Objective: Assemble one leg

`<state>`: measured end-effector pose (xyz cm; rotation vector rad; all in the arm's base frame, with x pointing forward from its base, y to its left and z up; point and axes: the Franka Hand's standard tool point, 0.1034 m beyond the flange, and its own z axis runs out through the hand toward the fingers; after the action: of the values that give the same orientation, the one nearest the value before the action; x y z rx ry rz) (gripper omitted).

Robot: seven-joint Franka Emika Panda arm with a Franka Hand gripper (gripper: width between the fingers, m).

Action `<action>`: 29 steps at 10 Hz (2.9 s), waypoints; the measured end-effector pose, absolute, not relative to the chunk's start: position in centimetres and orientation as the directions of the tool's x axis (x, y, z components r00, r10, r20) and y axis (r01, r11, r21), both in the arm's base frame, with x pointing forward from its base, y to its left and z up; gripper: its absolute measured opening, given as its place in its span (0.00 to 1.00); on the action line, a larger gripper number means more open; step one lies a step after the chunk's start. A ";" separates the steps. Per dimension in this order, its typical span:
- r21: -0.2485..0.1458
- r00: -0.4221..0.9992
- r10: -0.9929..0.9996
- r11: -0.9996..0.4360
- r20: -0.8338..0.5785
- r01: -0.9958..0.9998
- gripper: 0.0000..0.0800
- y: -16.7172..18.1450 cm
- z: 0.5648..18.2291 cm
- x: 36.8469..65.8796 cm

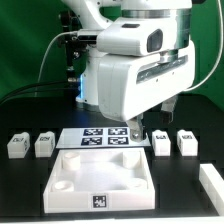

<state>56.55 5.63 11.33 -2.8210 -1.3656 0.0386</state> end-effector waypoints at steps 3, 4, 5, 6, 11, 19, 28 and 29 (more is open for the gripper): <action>-0.017 0.620 0.784 -0.620 -0.019 0.784 0.81 5.6 11.3 56.6; -0.017 0.620 0.784 -0.620 -0.019 0.784 0.81 5.6 11.3 56.6; -0.017 0.620 0.784 -0.620 -0.019 0.784 0.81 5.6 11.3 56.6; -0.017 0.620 0.784 -0.620 -0.019 0.784 0.81 5.6 11.3 56.6; -0.013 0.420 0.908 -0.420 -0.010 0.907 0.81 4.8 10.0 53.2; -0.040 -0.044 0.999 0.045 0.028 0.998 0.81 -1.9 2.5 43.1; -0.055 -0.023 0.999 0.025 0.035 0.998 0.10 -2.4 1.1 43.4; -0.050 -0.023 0.999 0.025 0.034 0.998 0.07 -2.4 1.2 43.5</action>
Offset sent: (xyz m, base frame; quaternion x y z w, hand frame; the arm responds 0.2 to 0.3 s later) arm 0.0000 0.0000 0.0000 0.0000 0.0000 0.0000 1.0000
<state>43.50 -2.39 1.20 -2.1532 -2.2050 0.0185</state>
